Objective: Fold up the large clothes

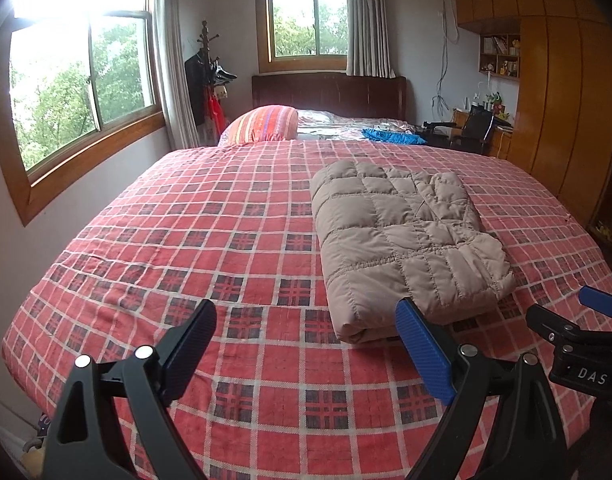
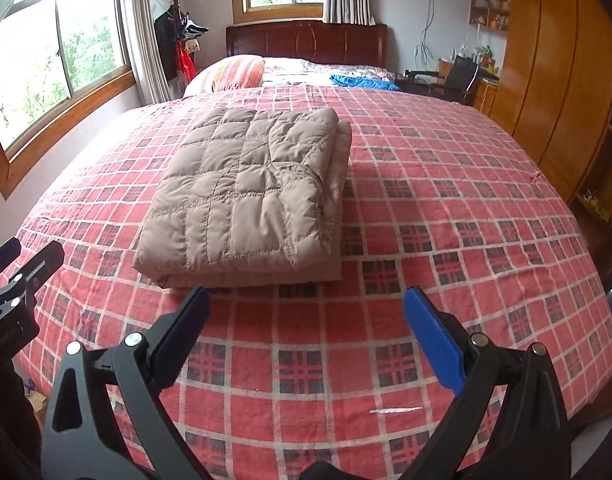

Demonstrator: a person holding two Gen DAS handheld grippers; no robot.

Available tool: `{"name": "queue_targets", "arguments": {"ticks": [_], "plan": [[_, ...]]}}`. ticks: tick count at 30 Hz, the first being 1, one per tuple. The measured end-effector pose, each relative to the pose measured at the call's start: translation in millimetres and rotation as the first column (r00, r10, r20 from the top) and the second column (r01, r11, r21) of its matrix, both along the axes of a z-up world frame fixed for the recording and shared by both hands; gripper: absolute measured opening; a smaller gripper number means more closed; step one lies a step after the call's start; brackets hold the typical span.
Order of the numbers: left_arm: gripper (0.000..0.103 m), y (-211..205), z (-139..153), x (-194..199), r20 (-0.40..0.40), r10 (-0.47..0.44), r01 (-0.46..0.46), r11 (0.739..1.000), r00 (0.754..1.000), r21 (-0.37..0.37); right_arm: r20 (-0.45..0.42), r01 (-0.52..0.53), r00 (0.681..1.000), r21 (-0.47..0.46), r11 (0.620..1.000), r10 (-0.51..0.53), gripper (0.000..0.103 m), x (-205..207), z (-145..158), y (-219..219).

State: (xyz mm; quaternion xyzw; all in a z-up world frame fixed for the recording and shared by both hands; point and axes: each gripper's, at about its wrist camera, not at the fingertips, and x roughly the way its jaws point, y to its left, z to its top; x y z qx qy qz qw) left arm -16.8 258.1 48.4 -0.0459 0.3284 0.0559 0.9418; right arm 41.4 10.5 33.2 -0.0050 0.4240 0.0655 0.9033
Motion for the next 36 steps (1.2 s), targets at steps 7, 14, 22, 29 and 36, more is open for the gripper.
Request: {"name": "queue_targets", "arguments": {"ticks": [7, 14, 22, 29, 36], "plan": [[0.091, -2.3, -0.4, -2.0, -0.003, -0.010, 0.010, 1.000, 1.000, -0.003, 0.011, 0.029, 1.000, -0.022, 0.999, -0.029, 0.097, -4.7, 1.5, 2.7], [0.091, -5.1, 1.0, -3.5, 0.001, -0.015, 0.015, 1.000, 1.000, 0.003, 0.031, 0.043, 0.999, -0.030, 0.999, -0.042, 0.097, -7.4, 6.1, 0.4], [0.091, -4.8, 1.0, -3.3, -0.001, -0.014, 0.014, 1.000, 1.000, 0.002, 0.042, 0.050, 0.998, -0.040, 0.998, -0.048, 0.097, -6.6, 7.8, -0.1], [0.091, -4.6, 1.4, -3.0, 0.000, -0.013, 0.013, 1.000, 1.000, 0.002, 0.040, 0.060, 0.998, -0.062, 0.996, -0.057, 0.097, -6.4, 8.0, 2.3], [0.091, -4.3, 1.5, -3.3, 0.000, -0.014, 0.014, 1.000, 1.000, 0.003, 0.042, 0.069, 0.997, -0.058, 0.996, -0.067, 0.097, -7.0, 8.5, 1.3]]}}
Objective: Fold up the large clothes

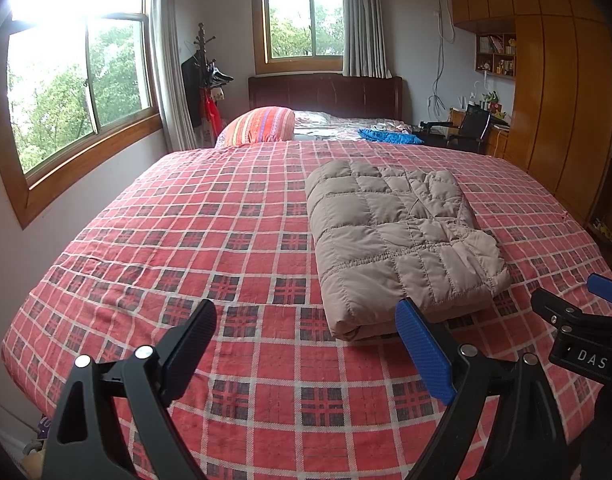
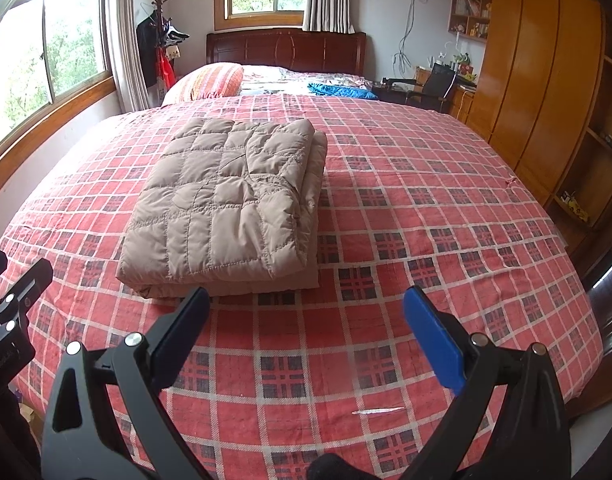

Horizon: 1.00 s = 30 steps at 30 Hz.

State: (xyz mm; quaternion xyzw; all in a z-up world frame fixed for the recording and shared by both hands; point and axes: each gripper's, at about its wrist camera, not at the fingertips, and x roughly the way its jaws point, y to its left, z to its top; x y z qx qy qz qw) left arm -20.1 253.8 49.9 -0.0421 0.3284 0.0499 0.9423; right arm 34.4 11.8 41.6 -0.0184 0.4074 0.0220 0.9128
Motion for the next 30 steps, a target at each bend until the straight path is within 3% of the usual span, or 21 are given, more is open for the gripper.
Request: {"name": "queue_targets", "arguments": {"ticks": [30], "plan": [[0.091, -2.2, 1.0, -1.5, 0.002, -0.001, 0.001, 1.000, 1.000, 0.001, 0.014, 0.008, 1.000, 0.004, 1.000, -0.008, 0.097, -5.5, 2.4, -1.6]]}}
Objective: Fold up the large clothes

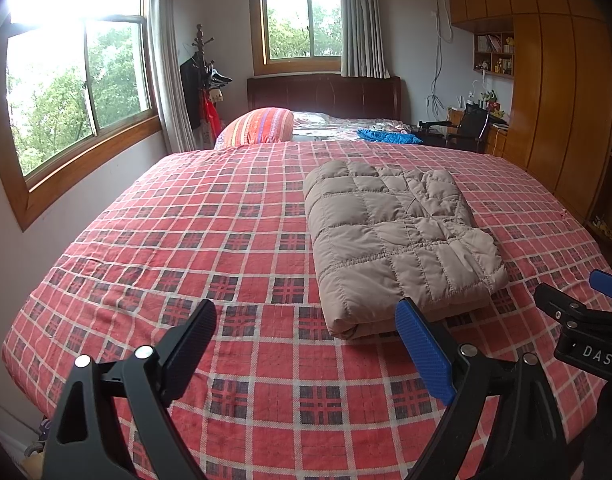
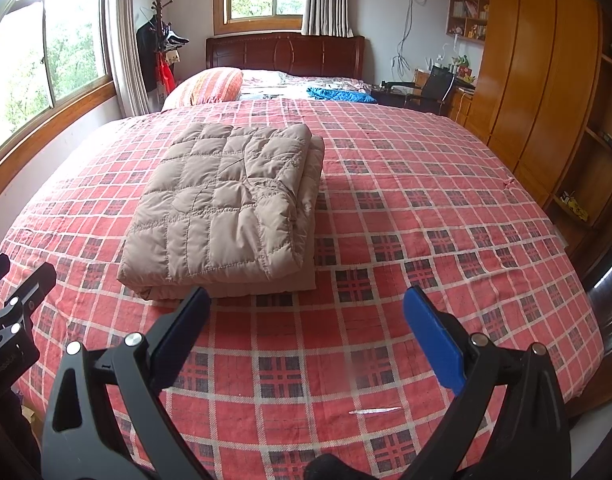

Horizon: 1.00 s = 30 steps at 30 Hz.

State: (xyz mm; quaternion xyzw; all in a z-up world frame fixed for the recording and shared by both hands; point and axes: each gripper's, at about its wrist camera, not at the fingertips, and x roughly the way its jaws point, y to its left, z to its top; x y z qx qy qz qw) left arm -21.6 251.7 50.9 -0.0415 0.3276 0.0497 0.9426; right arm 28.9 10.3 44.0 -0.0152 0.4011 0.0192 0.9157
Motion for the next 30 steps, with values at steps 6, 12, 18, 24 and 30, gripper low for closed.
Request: {"name": "queue_targets", "arguments": {"ticks": [6, 12, 18, 24, 30], "plan": [[0.091, -0.4, -0.2, -0.1, 0.000, 0.000, 0.000, 1.000, 1.000, 0.001, 0.006, -0.001, 1.000, 0.004, 1.000, 0.001, 0.097, -2.8, 1.6, 1.5], [0.091, -0.5, -0.2, -0.1, 0.000, 0.000, 0.000, 1.000, 1.000, 0.001, 0.005, -0.001, 1.000, 0.005, 1.000, 0.001, 0.097, -2.4, 1.6, 0.9], [0.091, -0.6, -0.3, -0.2, 0.001, 0.001, -0.001, 1.000, 1.000, 0.001, 0.006, 0.000, 1.000, 0.004, 1.000, 0.000, 0.097, -3.3, 1.8, 1.5], [0.091, -0.7, -0.3, -0.3, 0.000, 0.000, 0.000, 1.000, 1.000, 0.001, 0.005, 0.001, 1.000, 0.004, 1.000, -0.001, 0.097, -3.3, 1.7, 1.5], [0.091, -0.7, -0.4, -0.4, 0.001, 0.000, 0.000, 1.000, 1.000, 0.001, 0.006, 0.003, 1.000, 0.003, 1.000, -0.003, 0.097, -3.5, 1.7, 1.6]]}}
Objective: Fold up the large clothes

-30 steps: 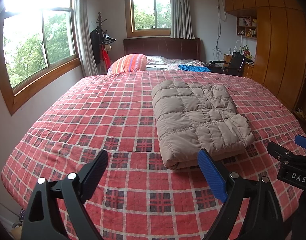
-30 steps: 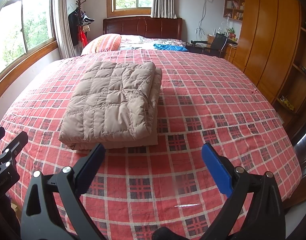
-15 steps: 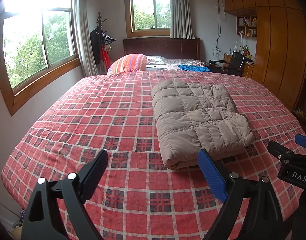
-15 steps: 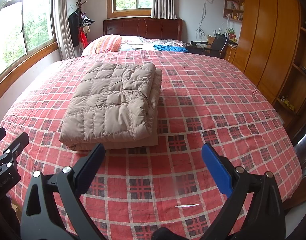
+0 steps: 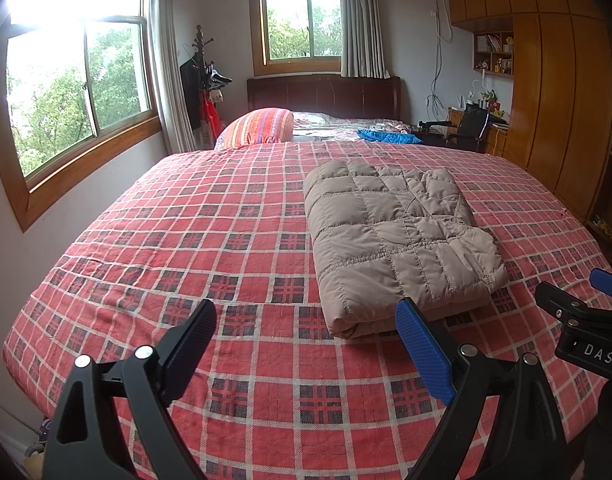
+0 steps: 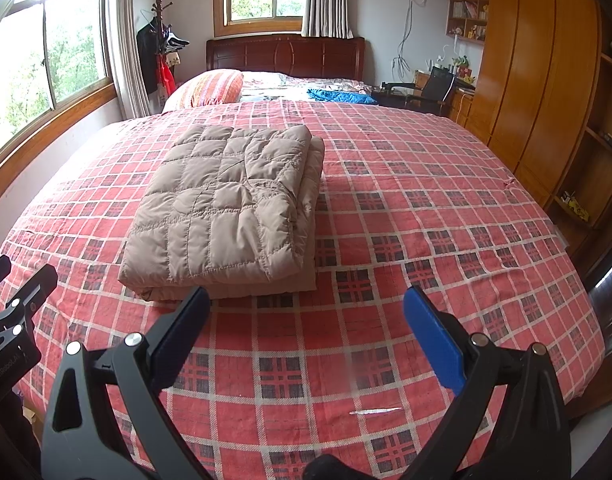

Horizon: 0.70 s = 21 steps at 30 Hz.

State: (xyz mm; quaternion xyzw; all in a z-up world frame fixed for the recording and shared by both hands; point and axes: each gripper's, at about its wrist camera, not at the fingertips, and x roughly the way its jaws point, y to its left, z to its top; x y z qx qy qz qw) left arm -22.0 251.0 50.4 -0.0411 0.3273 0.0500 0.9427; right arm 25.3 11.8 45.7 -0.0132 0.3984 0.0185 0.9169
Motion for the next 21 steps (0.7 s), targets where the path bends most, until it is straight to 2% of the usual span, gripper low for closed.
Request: {"name": "queue_targets", "arguments": {"ticks": [21], "plan": [[0.091, -1.1, 0.4, -1.8, 0.002, -0.001, 0.001, 1.000, 1.000, 0.002, 0.029, 0.002, 1.000, -0.001, 1.000, -0.002, 0.097, -7.6, 2.6, 6.5]]}}
